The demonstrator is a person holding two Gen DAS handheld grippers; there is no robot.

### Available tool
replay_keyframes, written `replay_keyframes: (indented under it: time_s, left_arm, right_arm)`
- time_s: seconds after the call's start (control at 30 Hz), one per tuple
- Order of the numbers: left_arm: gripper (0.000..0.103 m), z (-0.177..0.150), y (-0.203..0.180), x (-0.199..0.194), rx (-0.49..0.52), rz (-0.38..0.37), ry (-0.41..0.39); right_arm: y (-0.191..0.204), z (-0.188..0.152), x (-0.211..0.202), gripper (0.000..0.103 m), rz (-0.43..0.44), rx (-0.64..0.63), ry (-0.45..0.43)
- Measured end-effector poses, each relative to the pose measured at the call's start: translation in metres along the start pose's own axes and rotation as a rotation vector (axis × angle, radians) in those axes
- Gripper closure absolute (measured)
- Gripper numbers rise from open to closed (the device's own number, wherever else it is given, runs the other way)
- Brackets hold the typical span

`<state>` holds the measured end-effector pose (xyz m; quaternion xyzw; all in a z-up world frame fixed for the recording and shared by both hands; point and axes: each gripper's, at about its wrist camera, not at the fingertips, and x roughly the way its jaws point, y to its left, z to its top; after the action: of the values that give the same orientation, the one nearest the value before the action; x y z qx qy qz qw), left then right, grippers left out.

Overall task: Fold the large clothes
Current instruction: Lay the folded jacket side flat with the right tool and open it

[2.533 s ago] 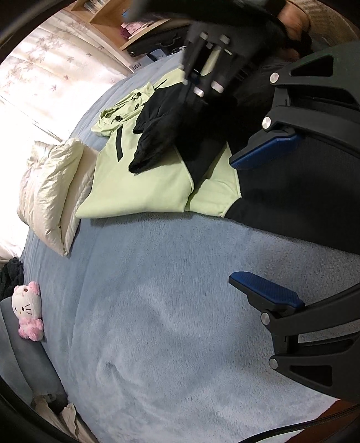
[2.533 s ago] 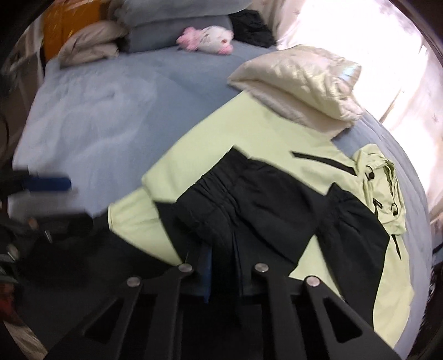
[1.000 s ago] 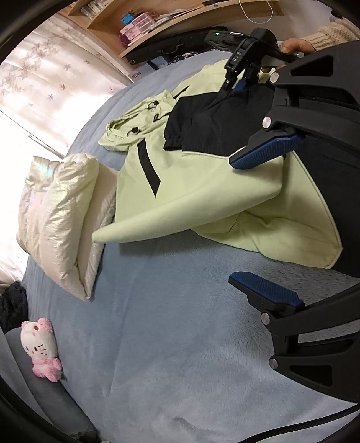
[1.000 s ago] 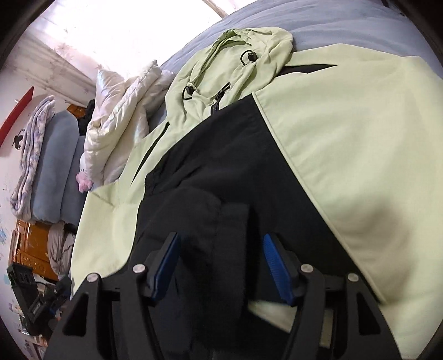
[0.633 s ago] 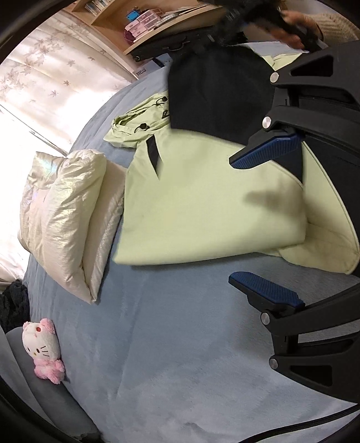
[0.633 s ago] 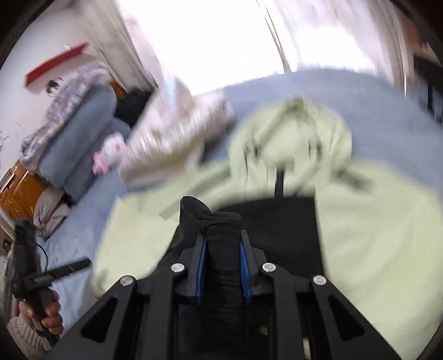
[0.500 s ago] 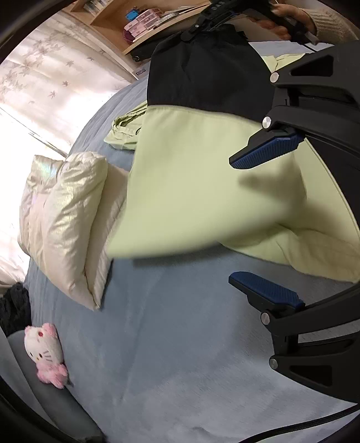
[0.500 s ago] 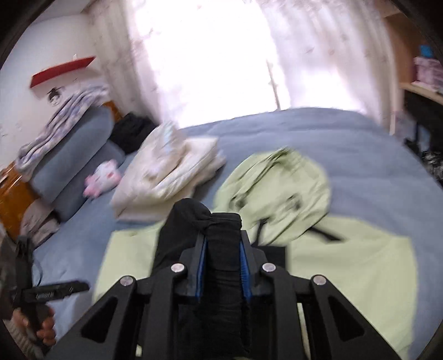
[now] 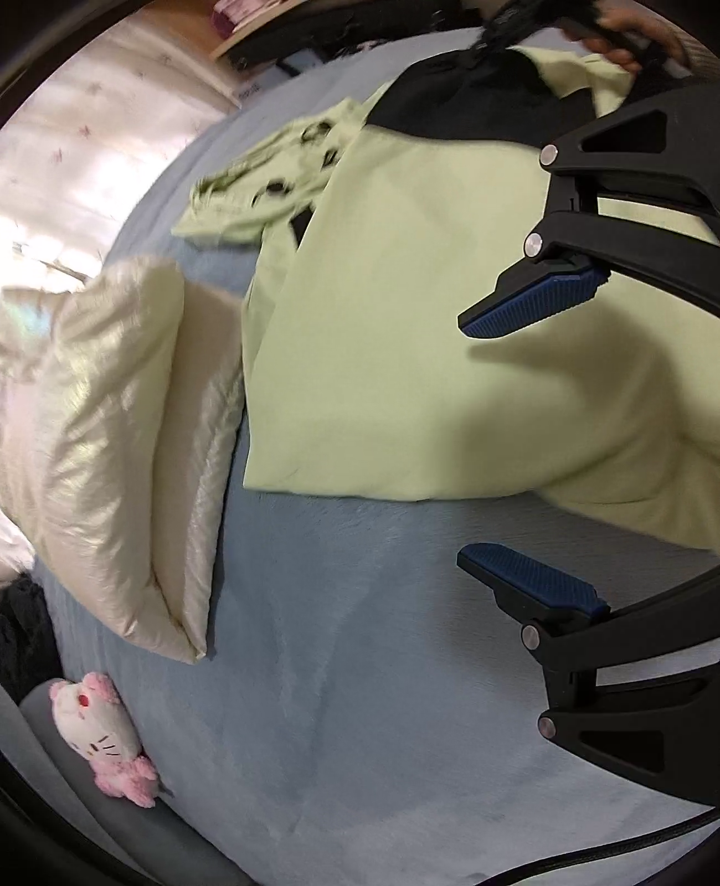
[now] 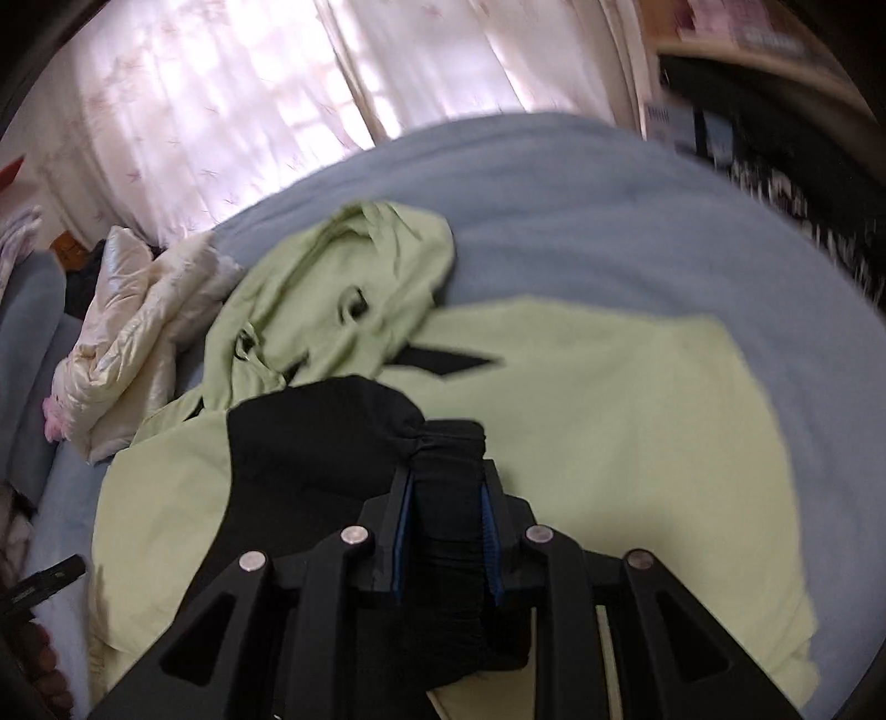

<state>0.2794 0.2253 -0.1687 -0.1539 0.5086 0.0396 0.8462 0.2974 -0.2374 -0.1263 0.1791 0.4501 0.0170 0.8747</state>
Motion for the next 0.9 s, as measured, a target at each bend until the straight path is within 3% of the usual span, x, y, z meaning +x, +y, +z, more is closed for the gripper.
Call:
replay_keyframes:
  time_s: [0.2, 0.27, 0.37, 0.43, 0.47, 0.5, 0.53, 0.57, 0.6, 0.67, 0.77, 0.83, 0.9]
  left_arm:
    - [0.028, 0.036, 0.02, 0.043, -0.073, -0.003, 0.062]
    - [0.026, 0.042, 0.022, 0.053, -0.07, 0.0, 0.068]
    - [0.018, 0.044, 0.017, 0.061, -0.038, 0.011, 0.053]
    - [0.019, 0.044, 0.011, 0.064, -0.011, 0.039, 0.03]
    - [0.033, 0.042, 0.007, 0.063, 0.014, 0.049, 0.002]
    - [0.067, 0.041, 0.003, 0.06, 0.034, 0.042, -0.022]
    - [0.086, 0.041, 0.0, 0.058, 0.058, 0.026, -0.036]
    - [0.092, 0.04, -0.003, 0.055, 0.067, 0.044, -0.047]
    - [0.095, 0.039, -0.004, 0.051, 0.076, 0.067, -0.077]
    - [0.096, 0.034, -0.008, 0.048, 0.121, 0.116, -0.143]
    - [0.09, 0.03, -0.008, 0.058, 0.134, 0.171, -0.142]
    - [0.083, 0.031, -0.006, 0.055, 0.114, 0.168, -0.143]
    - [0.047, 0.035, -0.002, 0.048, 0.088, 0.161, -0.116]
  right_arm:
    - [-0.024, 0.004, 0.007, 0.07, 0.1, 0.104, 0.071]
    - [-0.026, 0.005, 0.011, 0.055, 0.085, 0.083, 0.085]
    - [-0.028, 0.005, 0.025, 0.052, 0.101, 0.07, 0.121]
    - [-0.029, 0.004, 0.032, 0.052, 0.117, 0.078, 0.121]
    - [-0.027, 0.004, 0.034, 0.052, 0.123, 0.072, 0.11]
    - [-0.023, 0.005, 0.035, 0.052, 0.115, 0.049, 0.11]
    - [-0.018, 0.005, 0.036, 0.064, 0.098, 0.02, 0.109]
    - [-0.012, 0.006, 0.034, 0.077, 0.077, -0.014, 0.103]
    - [-0.01, 0.007, 0.03, 0.077, 0.087, -0.024, 0.086]
    - [-0.01, 0.008, 0.019, 0.077, 0.108, -0.008, 0.021]
    - [-0.016, 0.003, 0.04, 0.077, 0.014, -0.003, 0.092]
    - [-0.017, 0.001, 0.039, 0.076, 0.012, 0.002, 0.068]
    - [-0.013, 0.001, 0.03, 0.074, -0.016, 0.005, 0.07]
